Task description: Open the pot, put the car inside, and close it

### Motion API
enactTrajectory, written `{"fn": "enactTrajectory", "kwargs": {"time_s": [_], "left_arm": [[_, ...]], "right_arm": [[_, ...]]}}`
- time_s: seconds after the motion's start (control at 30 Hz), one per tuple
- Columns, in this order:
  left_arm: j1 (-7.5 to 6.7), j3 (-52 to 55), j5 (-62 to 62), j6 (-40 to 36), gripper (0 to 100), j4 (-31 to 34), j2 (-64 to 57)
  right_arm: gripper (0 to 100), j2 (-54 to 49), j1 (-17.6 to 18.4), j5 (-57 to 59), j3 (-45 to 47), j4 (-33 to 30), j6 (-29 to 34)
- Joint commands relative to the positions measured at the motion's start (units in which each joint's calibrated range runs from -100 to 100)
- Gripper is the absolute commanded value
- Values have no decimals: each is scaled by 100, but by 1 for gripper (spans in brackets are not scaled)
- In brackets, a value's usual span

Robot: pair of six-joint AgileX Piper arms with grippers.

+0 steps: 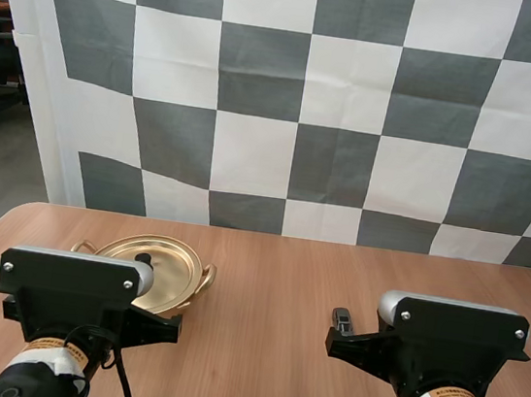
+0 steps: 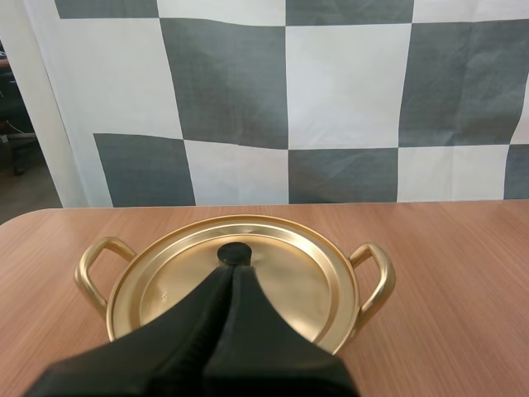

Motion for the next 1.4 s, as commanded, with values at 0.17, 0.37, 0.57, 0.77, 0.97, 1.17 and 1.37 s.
{"fn": "enactTrajectory", "kwargs": {"time_s": [0.17, 0.37, 0.57, 0.77, 0.97, 1.17, 1.37], "left_arm": [[6, 0, -8, 4, 0, -3, 0], [6, 0, -8, 4, 0, -3, 0], [6, 0, -8, 4, 0, -3, 0], [6, 0, -19, 4, 0, -3, 0], [6, 0, -263, 4, 0, -3, 0], [6, 0, -263, 4, 0, -3, 0], [6, 0, -265, 4, 0, 18, 0]], "right_arm": [[0, -1, 6, -1, 0, -1, 3], [0, -1, 6, -1, 0, -1, 3], [0, -1, 6, -1, 0, -1, 3], [0, -1, 6, -1, 0, -1, 3], [0, -1, 6, -1, 0, -1, 3], [0, 2, 6, -1, 0, 13, 3], [0, 2, 6, -1, 0, 13, 3]]}}
